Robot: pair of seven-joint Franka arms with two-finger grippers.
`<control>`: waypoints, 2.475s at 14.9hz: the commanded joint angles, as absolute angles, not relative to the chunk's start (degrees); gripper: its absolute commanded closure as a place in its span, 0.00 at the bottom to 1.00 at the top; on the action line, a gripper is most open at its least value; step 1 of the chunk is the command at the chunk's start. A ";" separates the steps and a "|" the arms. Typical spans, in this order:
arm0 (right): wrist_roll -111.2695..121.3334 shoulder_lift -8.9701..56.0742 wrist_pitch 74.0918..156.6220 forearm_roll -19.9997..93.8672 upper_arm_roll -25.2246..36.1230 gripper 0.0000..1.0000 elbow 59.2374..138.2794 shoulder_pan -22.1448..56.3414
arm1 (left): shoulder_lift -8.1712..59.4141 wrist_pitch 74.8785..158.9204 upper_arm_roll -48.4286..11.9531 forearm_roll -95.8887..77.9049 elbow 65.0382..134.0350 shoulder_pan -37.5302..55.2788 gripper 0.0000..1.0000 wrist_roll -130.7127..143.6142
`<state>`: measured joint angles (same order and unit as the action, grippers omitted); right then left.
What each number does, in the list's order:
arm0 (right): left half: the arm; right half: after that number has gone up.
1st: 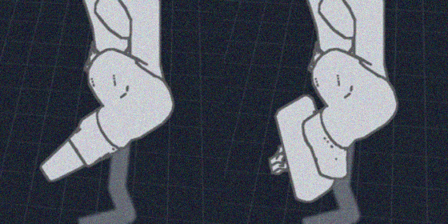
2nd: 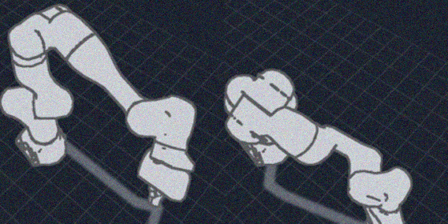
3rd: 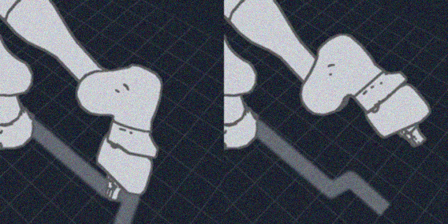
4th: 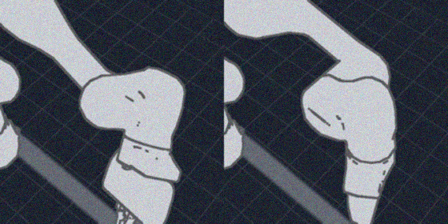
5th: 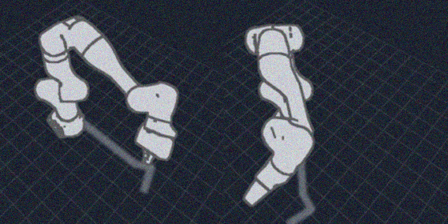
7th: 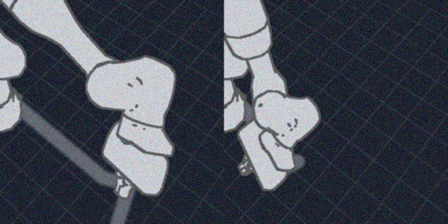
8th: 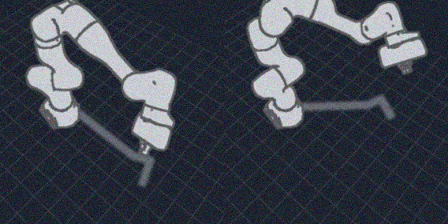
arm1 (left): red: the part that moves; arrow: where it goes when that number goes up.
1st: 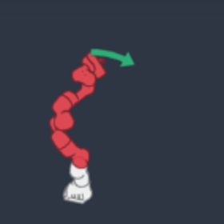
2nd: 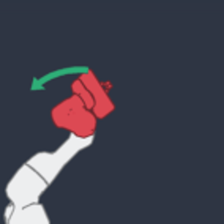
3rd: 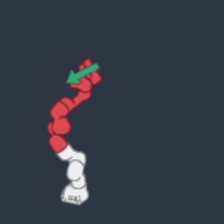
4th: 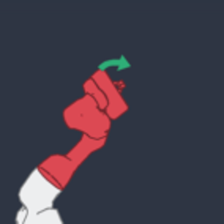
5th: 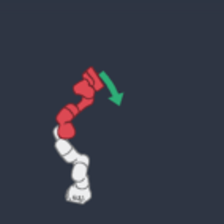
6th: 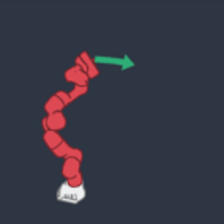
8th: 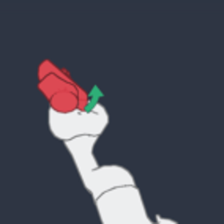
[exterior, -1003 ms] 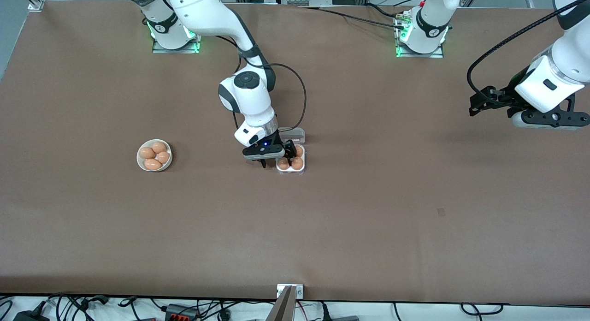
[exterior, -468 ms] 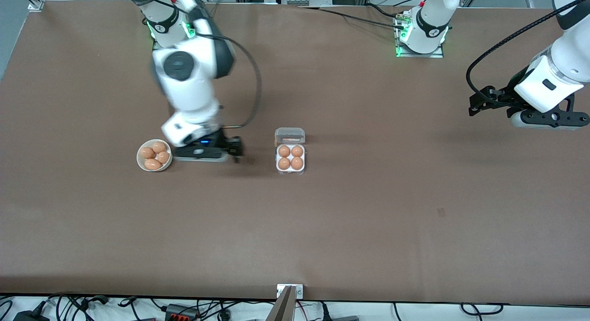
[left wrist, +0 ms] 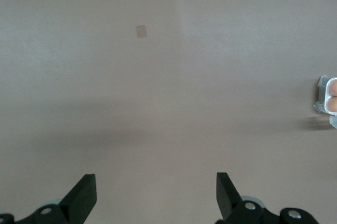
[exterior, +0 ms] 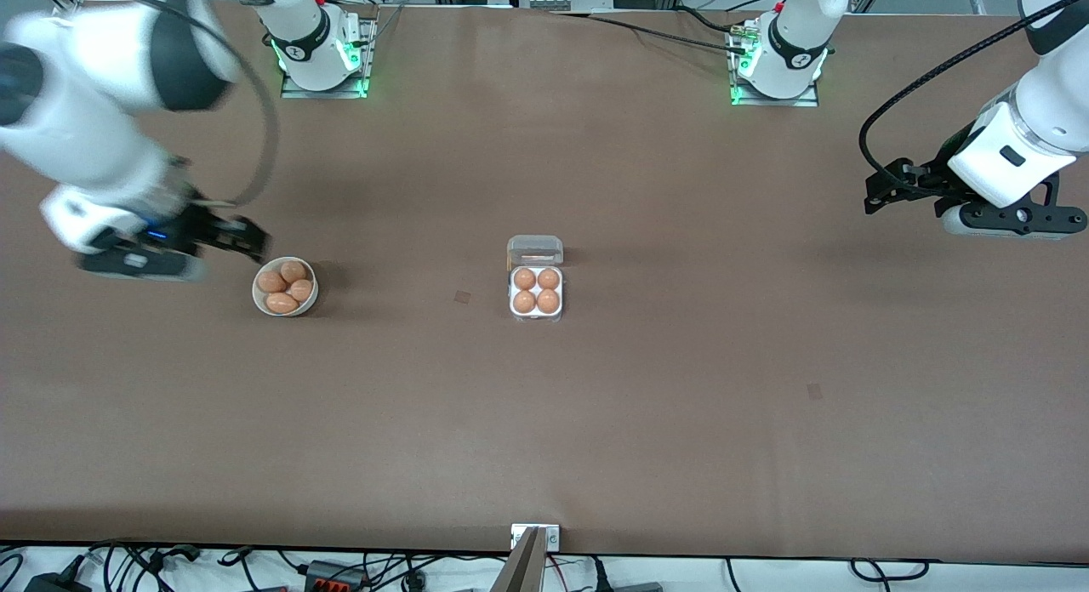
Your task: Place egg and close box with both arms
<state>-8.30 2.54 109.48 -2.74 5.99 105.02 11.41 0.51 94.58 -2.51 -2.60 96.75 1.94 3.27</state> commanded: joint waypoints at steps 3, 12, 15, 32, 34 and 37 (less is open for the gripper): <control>-4.57 -2.02 98.72 -1.94 3.87 0.00 101.10 0.46 | 1.05 93.43 -2.64 -1.76 95.19 2.11 0.00 3.69; -4.66 0.44 87.37 -0.79 4.66 0.00 87.98 -2.99 | 1.23 93.43 -2.72 -1.94 95.18 2.37 0.00 4.40; -4.83 0.53 84.46 -2.10 4.40 0.00 87.98 -2.55 | 2.99 91.67 -2.81 -1.76 94.84 2.73 0.00 4.40; -2.89 0.53 90.52 -1.93 3.96 0.00 87.80 1.14 | 3.51 87.19 -2.20 -1.76 88.42 1.93 0.87 -0.17; -3.34 0.70 91.84 -1.49 3.96 0.00 87.80 1.49 | 3.51 86.14 -2.37 -1.67 88.33 2.11 0.99 -0.26; -3.34 0.62 91.93 -1.06 4.04 0.00 87.89 1.32 | 3.60 85.78 -2.64 -1.67 88.59 2.37 0.99 -0.26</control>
<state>-3.45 0.31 91.78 -1.85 3.82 88.83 1.29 2.85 87.14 -2.47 -2.58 89.92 2.15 0.93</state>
